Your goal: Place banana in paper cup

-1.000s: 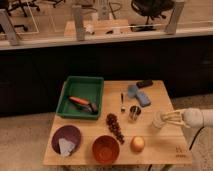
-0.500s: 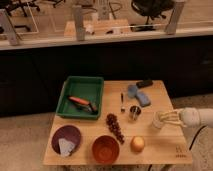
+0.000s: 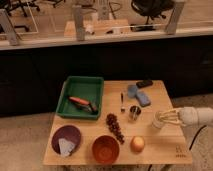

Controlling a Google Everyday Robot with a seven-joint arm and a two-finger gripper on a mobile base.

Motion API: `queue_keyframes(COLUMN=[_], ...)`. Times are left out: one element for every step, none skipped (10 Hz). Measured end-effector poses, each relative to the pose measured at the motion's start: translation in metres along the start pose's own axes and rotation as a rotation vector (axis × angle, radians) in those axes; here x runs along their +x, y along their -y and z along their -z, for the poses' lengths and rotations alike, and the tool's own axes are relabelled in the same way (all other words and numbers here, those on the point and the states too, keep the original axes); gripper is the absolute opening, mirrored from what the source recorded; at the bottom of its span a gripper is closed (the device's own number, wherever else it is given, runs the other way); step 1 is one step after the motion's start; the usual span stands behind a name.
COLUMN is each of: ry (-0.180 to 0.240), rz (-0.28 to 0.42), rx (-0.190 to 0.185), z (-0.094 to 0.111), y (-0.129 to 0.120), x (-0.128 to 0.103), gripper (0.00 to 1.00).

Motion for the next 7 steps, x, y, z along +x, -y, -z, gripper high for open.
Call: queue_keyframes(ry=[0.001, 0.002, 0.004, 0.006, 0.007, 0.007, 0.004], rz=[0.001, 0.002, 0.002, 0.005, 0.010, 0.015, 0.022], rx=[0.000, 0.001, 0.002, 0.003, 0.003, 0.004, 0.006], z=[0.000, 0.001, 0.001, 0.003, 0.005, 0.007, 0.011], y=[0.000, 0.001, 0.001, 0.001, 0.000, 0.000, 0.000], x=[0.000, -0.001, -0.001, -0.004, -0.007, -0.010, -0.013], gripper=[0.80, 0.80, 0.80, 0.80, 0.80, 0.80, 0.80])
